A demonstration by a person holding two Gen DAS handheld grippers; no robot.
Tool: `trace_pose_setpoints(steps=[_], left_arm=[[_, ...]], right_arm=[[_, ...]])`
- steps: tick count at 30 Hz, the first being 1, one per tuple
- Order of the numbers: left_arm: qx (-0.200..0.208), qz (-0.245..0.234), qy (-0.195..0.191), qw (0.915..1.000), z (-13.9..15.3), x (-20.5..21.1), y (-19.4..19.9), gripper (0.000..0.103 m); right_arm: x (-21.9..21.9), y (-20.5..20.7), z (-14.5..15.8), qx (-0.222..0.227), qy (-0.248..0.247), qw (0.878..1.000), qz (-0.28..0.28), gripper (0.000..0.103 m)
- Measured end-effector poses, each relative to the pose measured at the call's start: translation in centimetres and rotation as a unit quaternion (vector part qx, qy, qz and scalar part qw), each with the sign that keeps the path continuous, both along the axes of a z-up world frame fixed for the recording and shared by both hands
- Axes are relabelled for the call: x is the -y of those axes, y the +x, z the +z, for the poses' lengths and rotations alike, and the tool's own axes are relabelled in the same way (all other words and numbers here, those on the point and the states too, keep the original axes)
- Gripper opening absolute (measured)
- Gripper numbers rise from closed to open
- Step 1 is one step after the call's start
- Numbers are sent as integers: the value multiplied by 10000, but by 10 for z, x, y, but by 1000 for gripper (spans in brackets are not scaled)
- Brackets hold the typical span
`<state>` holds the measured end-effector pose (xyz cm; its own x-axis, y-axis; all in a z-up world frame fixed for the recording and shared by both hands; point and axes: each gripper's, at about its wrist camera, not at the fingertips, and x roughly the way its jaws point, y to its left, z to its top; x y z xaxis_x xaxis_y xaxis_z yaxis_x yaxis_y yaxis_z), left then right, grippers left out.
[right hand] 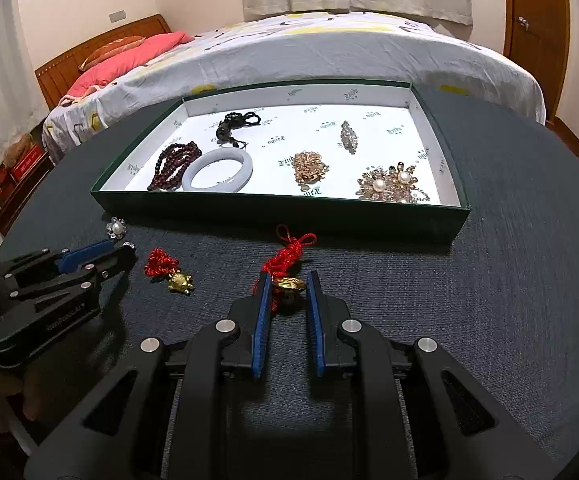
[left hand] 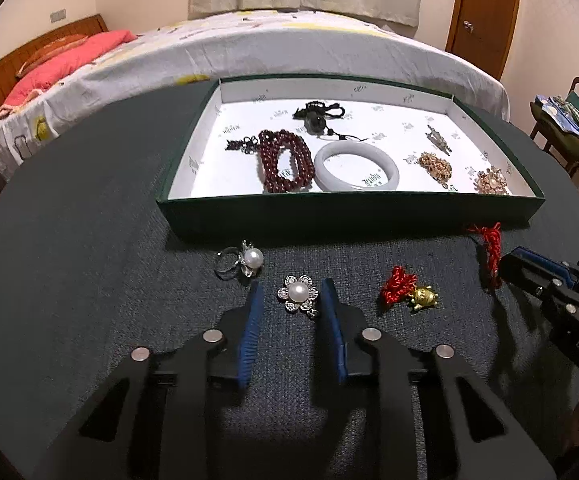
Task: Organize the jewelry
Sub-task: 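Grasp a red-tassel gold pendant with the right tool while the left tool grasps the pearl flower brooch, then carry the tassel pendant and pearl flower brooch over the box with both tools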
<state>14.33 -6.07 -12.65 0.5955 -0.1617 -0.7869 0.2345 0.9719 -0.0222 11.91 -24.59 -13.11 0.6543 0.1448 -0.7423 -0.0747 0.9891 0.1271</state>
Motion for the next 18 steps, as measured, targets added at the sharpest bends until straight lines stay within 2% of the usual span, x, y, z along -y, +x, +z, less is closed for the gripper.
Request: trace_pose_setpoints(steps=[3,18], left_arm=[[28,-46,35,10000,0,0,-1,21],[186,-111,-46,9998,7,-3,-5,20]], right_arm=[[0,0,-1,-3,25,10000,-8,18],[0,0,0,39,23,10000,-7,18]])
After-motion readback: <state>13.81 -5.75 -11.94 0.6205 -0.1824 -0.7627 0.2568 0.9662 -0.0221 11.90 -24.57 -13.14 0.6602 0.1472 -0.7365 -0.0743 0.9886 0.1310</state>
